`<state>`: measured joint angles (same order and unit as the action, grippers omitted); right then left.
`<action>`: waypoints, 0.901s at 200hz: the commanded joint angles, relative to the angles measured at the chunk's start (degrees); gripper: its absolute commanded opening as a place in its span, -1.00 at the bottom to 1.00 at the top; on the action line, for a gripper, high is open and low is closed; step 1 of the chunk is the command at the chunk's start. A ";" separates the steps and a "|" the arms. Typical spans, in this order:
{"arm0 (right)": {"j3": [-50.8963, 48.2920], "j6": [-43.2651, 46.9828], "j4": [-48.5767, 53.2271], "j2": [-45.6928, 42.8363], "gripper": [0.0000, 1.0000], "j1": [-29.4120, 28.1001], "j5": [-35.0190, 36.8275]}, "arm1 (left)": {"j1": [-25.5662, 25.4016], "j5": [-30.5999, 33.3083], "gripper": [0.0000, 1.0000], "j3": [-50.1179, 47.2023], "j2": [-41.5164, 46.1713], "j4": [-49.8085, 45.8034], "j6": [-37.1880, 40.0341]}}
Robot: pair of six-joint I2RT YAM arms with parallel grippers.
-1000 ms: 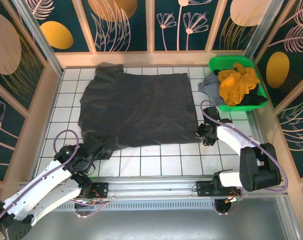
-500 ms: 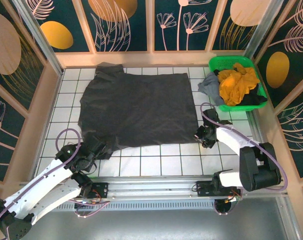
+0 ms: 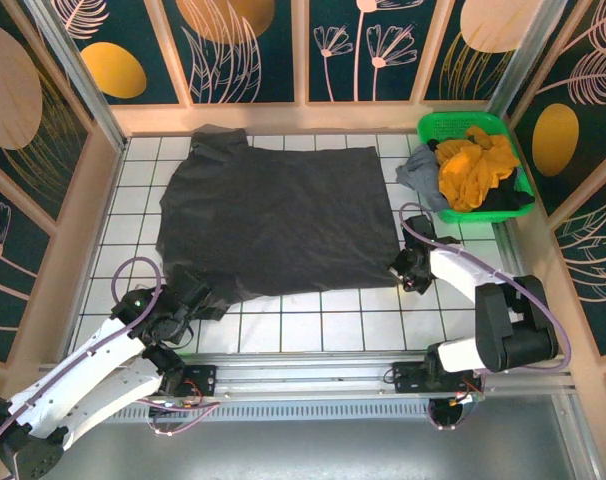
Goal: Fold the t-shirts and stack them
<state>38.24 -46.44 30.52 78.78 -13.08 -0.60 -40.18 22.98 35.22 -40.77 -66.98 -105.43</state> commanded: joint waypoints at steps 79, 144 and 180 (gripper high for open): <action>1.06 -2.50 5.09 -8.75 -1.00 -1.00 -0.74 | 0.19 0.13 -1.00 1.49 -1.29 1.68 0.79; 15.39 -4.43 4.76 0.94 -1.00 -0.17 -3.85 | 11.44 1.08 -1.00 10.63 -9.76 15.26 15.82; 22.81 -5.49 3.13 7.12 -1.00 0.93 -4.32 | 23.40 -7.76 -1.00 14.50 -19.37 30.08 29.74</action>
<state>56.07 -50.17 34.50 82.43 -12.99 -3.73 -21.69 20.64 45.52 -53.67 -48.34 -88.25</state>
